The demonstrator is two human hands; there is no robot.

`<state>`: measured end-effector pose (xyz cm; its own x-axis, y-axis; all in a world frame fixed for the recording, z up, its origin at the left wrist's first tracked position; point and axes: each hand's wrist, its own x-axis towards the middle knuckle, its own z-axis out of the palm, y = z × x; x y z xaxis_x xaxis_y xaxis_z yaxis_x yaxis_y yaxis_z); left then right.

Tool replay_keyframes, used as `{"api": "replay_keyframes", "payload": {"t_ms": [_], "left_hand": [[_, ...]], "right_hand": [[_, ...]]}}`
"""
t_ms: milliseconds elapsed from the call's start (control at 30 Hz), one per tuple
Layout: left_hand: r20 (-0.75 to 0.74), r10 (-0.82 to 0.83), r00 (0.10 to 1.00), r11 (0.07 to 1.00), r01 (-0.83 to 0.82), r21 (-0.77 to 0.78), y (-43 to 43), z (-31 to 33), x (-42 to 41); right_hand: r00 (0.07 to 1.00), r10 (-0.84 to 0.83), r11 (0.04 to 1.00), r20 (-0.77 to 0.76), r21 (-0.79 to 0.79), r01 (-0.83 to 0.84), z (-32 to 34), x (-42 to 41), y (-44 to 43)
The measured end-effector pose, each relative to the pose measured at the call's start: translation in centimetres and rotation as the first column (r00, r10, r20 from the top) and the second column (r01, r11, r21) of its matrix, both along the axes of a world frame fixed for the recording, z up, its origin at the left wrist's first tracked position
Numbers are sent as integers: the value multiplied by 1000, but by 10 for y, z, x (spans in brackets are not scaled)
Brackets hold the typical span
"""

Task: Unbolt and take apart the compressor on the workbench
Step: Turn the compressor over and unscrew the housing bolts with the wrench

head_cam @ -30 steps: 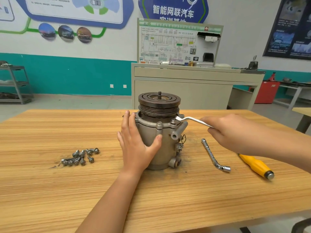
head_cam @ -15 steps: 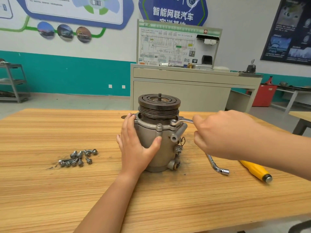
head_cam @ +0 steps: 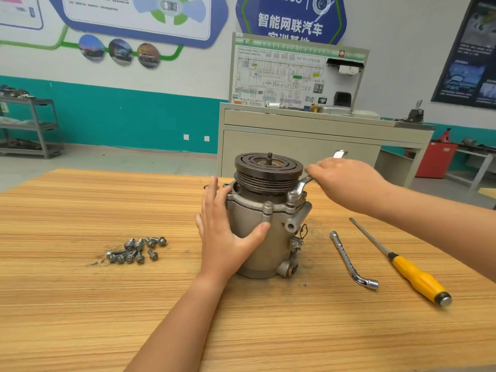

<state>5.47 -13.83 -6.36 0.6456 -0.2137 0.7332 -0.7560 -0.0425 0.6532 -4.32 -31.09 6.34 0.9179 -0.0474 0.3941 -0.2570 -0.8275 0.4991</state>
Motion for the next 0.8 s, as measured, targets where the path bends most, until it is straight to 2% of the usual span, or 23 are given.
{"api": "replay_keyframes", "payload": {"t_ms": [33,67,133,167,200,300,400,533,667,800], "left_hand": [[-2,-15,1000,1000,15,1,2,1,3],[-6,-30,1000,1000,30,2,3,1,5],[-19,-59,998,998,59,-2,4,2,7],[-21,-70,997,998,70,-5,3,3,7],[-19,-77,997,997,77,-9,2,2,6],[-10,-81,997,997,81,-12,1,2,5],[-16,-63,998,998,63,3,0,1,4],[-3,-16,1000,1000,16,25,-1,-1,3],[2,-4,1000,999,4,33,-2,-2,3],[1,8,1000,999,-8,32,-2,-1,1]], "right_hand": [[997,21,999,77,28,-23,3,-6,-1],[985,36,991,171,122,-58,6,-15,0],[943,61,900,327,390,-193,10,-34,4],[942,45,847,332,487,-212,12,-43,8],[965,25,840,260,518,-162,13,-52,13],[998,-31,923,-47,382,46,9,-69,30],[975,-84,946,-206,291,143,7,-73,43],[960,-153,963,-235,181,198,7,-68,50],[937,-266,956,-227,-184,227,12,-61,61],[910,-317,918,-269,-328,223,12,-58,71]]}}
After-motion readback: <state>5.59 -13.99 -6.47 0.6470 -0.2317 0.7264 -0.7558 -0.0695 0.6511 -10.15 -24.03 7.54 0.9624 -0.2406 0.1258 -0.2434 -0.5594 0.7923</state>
